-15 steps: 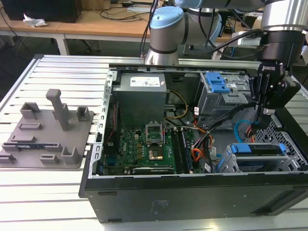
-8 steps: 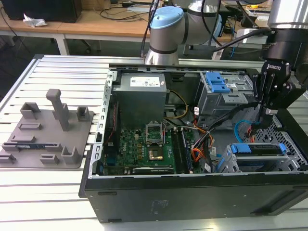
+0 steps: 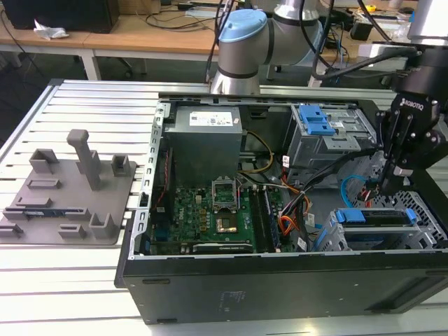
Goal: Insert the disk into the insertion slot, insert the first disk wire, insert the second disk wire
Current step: 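Insert the first disk wire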
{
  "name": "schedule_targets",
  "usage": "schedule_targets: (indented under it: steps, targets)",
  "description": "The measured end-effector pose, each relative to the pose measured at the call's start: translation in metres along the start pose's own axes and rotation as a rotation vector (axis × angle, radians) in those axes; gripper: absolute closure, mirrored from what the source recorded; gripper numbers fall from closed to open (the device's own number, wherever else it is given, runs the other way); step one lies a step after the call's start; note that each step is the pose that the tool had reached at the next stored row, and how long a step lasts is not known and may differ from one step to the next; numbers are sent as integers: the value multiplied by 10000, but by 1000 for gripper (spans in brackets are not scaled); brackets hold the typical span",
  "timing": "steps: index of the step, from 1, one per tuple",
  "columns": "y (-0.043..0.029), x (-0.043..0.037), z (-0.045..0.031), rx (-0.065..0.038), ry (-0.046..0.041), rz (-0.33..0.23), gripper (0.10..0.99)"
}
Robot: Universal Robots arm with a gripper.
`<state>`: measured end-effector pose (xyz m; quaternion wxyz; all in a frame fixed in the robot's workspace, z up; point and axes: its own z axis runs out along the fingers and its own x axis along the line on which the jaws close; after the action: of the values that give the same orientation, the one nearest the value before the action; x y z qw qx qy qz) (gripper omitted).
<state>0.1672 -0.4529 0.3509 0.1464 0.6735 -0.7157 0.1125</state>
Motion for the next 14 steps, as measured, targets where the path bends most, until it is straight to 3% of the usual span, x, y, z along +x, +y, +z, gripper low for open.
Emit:
schedule_targets:
  steps: [1,3,4,5,6,13,14]
  targets:
    - [-6,19,7,-14,-286,-17,922]
    - [-12,39,15,-29,-612,-37,922]
    - [-17,57,21,-43,-899,-56,922]
    - [-24,90,34,-62,-1275,-76,922]
    - [-31,119,45,-73,-1501,-89,922]
    - [-99,246,90,-97,-1985,-118,922]
    - [-101,267,98,-101,-2126,-133,922]
